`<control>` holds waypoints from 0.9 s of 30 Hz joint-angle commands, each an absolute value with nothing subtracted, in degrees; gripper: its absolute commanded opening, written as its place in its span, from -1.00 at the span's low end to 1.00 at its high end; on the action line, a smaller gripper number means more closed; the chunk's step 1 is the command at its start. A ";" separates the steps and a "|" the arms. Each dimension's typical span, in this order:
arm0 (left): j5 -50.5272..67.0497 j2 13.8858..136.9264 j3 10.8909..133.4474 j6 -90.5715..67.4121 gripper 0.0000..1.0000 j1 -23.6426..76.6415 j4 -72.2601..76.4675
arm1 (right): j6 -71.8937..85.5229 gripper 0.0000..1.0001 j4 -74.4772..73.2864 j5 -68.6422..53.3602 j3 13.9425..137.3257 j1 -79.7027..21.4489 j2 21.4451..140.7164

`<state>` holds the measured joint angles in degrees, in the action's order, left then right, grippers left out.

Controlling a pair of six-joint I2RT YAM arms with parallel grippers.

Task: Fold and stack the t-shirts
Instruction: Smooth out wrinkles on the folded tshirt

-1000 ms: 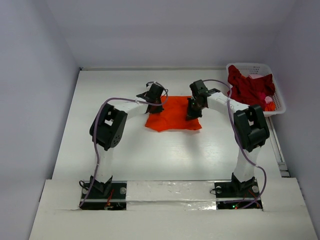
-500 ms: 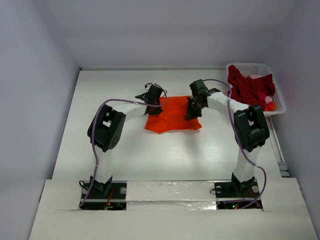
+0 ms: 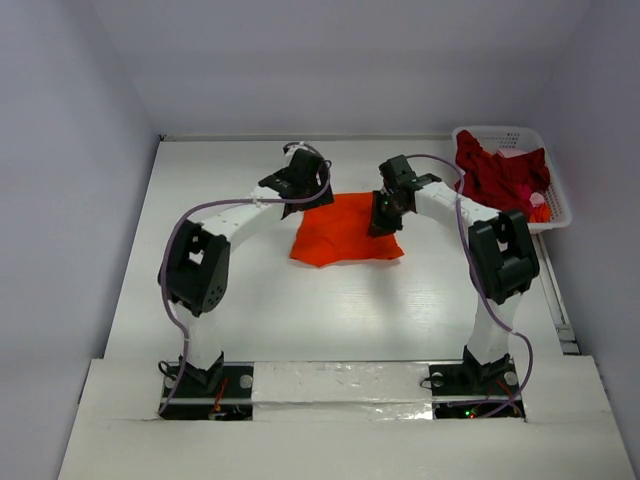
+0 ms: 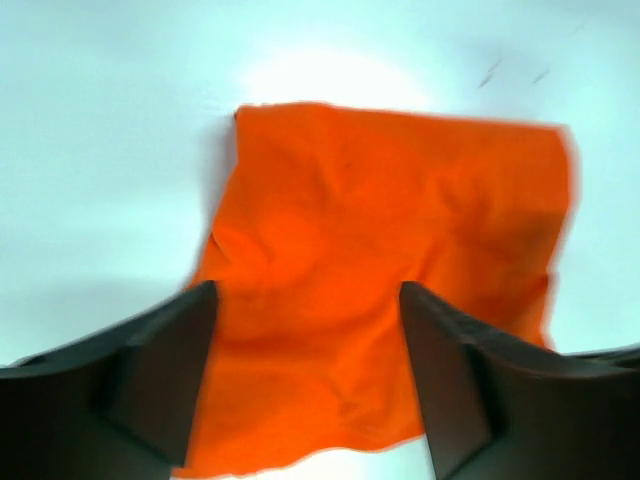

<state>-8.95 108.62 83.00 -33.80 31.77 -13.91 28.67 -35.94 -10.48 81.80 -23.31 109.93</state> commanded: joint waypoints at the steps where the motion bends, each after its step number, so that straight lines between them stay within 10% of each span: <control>1: -13.79 97.33 83.60 -34.02 0.44 31.73 -13.54 | 27.69 -0.32 -35.06 -9.85 84.90 -23.64 105.13; 5: -24.04 89.14 80.43 -31.65 0.78 31.73 -12.39 | 26.19 0.50 -36.65 -0.82 87.80 -23.64 99.24; 18: -50.69 64.97 46.08 -15.84 0.98 28.39 17.11 | 22.42 0.66 -17.19 31.74 76.04 -16.19 79.81; 27: -46.07 59.06 26.98 4.22 0.98 25.58 44.83 | 12.39 1.00 21.10 50.97 46.65 -12.31 69.20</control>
<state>-46.17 59.94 27.33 -1.85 27.24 32.84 14.85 -0.01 41.60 53.98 -13.43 74.59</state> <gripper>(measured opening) 0.990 0.995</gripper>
